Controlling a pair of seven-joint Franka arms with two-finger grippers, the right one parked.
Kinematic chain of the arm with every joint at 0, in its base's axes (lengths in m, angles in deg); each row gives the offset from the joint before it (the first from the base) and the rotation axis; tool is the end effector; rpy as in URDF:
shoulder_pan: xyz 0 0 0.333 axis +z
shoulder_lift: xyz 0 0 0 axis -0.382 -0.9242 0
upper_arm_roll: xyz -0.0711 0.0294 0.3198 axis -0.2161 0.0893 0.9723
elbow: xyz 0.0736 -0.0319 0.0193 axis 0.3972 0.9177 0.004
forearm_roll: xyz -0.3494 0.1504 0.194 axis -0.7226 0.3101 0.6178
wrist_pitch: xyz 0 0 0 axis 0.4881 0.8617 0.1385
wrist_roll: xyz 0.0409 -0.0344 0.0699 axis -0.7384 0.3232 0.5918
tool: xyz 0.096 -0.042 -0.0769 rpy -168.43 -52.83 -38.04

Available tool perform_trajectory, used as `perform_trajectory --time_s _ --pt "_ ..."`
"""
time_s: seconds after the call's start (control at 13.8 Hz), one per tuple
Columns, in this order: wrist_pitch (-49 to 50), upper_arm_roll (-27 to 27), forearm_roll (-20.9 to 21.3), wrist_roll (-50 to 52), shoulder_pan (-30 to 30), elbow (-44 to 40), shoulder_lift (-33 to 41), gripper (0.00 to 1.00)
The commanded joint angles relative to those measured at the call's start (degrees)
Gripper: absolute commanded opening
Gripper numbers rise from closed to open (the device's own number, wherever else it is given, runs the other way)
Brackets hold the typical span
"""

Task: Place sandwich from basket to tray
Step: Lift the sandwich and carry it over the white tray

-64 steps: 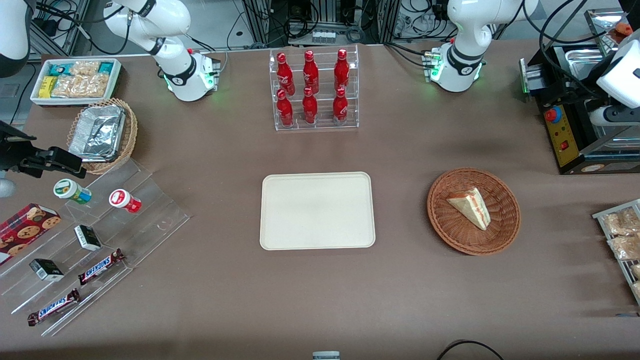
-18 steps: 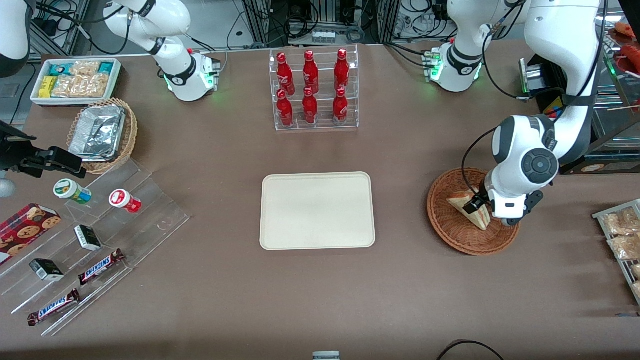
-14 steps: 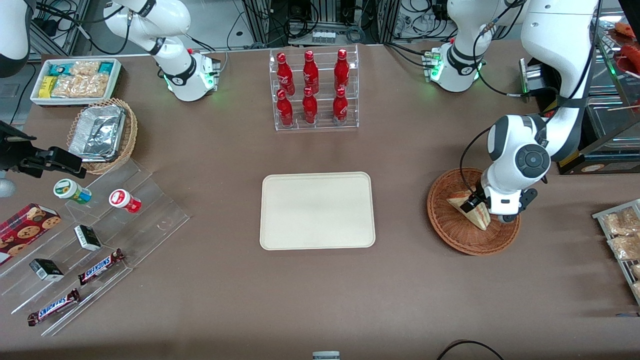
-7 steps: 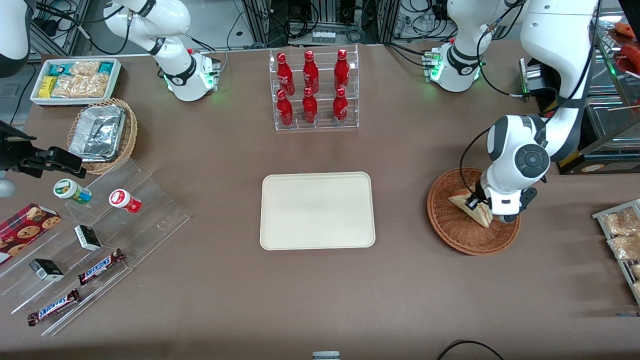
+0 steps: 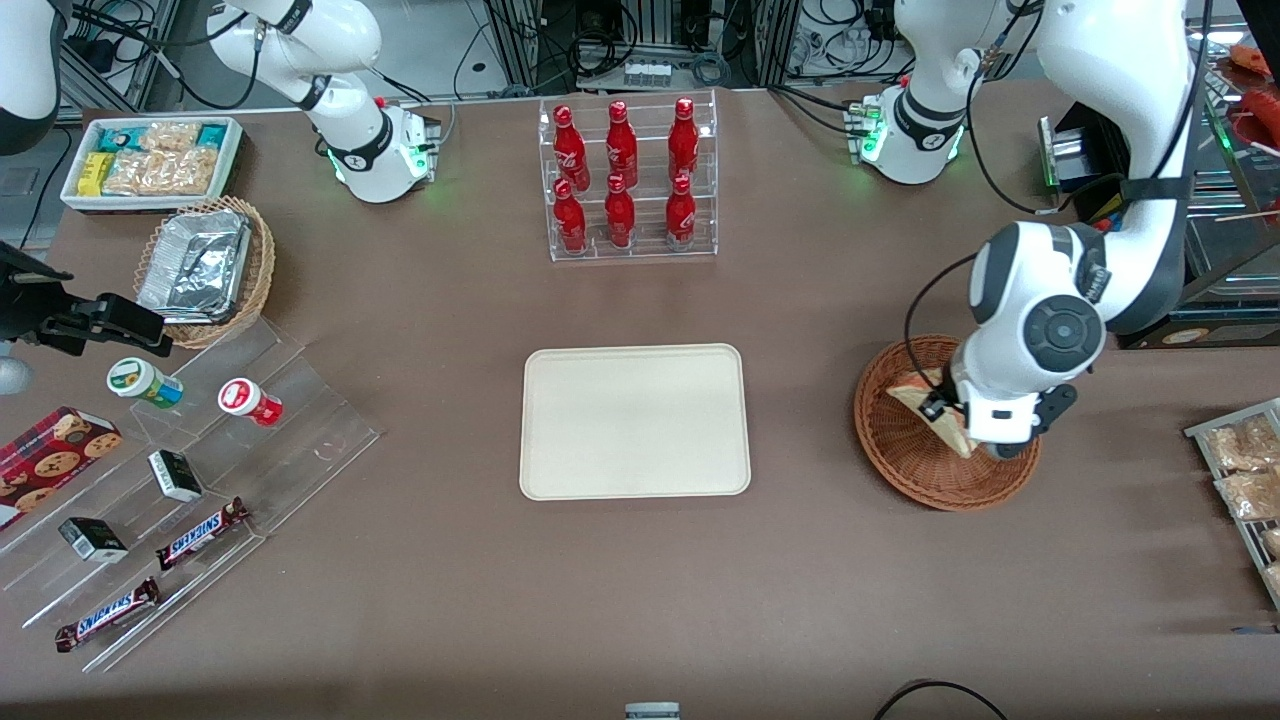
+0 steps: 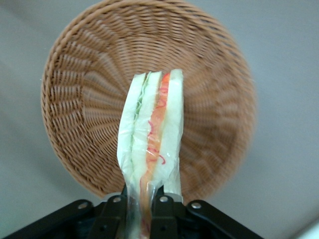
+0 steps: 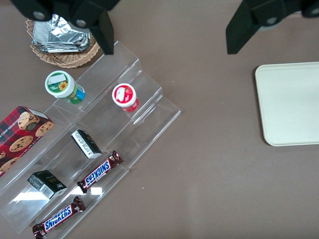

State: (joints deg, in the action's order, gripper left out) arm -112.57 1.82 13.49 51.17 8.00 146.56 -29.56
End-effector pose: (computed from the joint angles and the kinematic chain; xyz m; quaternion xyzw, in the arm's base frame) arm 0.6110 -0.1428 0.3157 -0.9444 -0.3160 0.0555 0.0715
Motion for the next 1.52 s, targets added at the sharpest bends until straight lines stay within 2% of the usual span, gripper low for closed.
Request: perform_trajectory --time_s 0.0,0.29,0.73,1.02,1.45 --pt "3.7 0.4 0.8 0.5 -5.8 -5.7 -1.3 0.00" --pt "3.6 0.4 0.6 0.6 -14.2 -14.4 -7.8 0.00" --pt "2.8 0.4 0.1 0.7 -25.5 -31.6 -23.5 0.00" --pt "-3.3 0.4 0.8 0.6 -29.9 -32.5 -28.3 0.00" --pt "-4.6 0.4 2.3 -3.4 -33.3 -33.5 -30.4 0.00"
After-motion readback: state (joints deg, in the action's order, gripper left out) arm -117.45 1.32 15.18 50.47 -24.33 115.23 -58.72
